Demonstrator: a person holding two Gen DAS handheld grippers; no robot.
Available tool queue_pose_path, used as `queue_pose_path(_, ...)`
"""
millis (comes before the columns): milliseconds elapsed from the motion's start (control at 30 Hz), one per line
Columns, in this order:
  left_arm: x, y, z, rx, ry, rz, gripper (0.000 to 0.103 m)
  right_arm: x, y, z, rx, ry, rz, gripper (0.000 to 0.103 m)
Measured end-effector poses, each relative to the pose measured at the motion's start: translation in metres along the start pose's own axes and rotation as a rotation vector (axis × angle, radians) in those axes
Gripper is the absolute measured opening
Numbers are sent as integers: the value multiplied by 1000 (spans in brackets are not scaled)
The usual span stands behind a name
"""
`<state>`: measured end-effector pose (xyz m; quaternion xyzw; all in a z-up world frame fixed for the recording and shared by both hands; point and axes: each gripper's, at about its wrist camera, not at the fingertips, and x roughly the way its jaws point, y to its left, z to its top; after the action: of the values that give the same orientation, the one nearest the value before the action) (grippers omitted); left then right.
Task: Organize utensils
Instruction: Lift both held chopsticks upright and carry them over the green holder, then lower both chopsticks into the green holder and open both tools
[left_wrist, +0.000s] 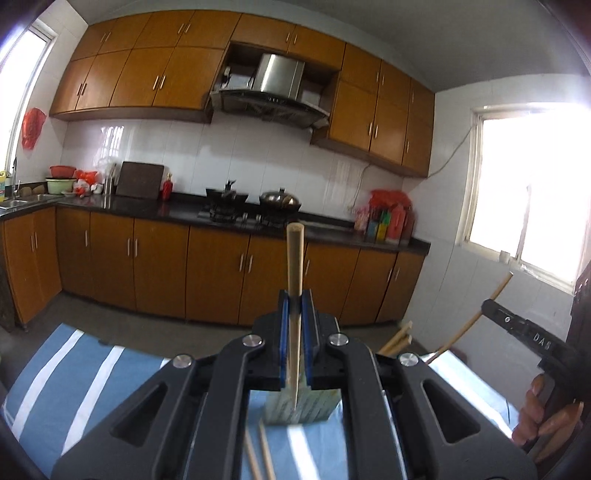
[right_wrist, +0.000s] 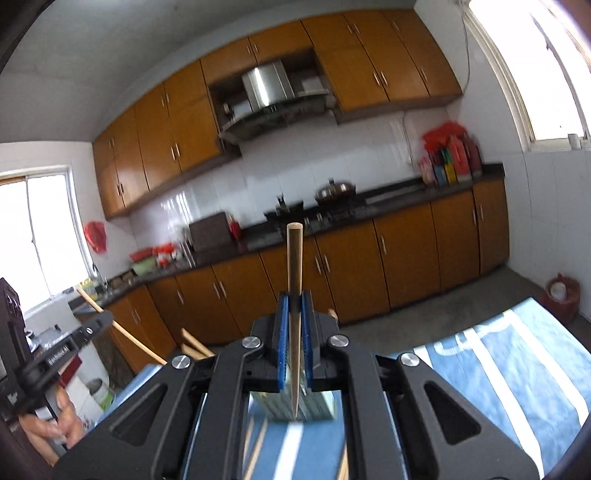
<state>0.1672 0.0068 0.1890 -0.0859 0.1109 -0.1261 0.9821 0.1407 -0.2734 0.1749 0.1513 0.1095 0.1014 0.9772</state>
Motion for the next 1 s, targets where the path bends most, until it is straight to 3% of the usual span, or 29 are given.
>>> queue_pose_path(200, 40, -14, 12, -3, -59, 46, 8, 43, 16, 6, -37, -75, -38, 8)
queue_pose_path(367, 69, -11, 7, -29, -85, 70, 8, 79, 15, -6, -50, -27, -69, 8)
queue_pose_path(633, 106, 1, -17, -45, -28, 85, 8, 99, 11, -28, -42, 46, -76, 8)
queue_pose_path(1000, 118, 14, -31, -57, 40, 94, 10, 104, 15, -33, -61, 91, -75, 8)
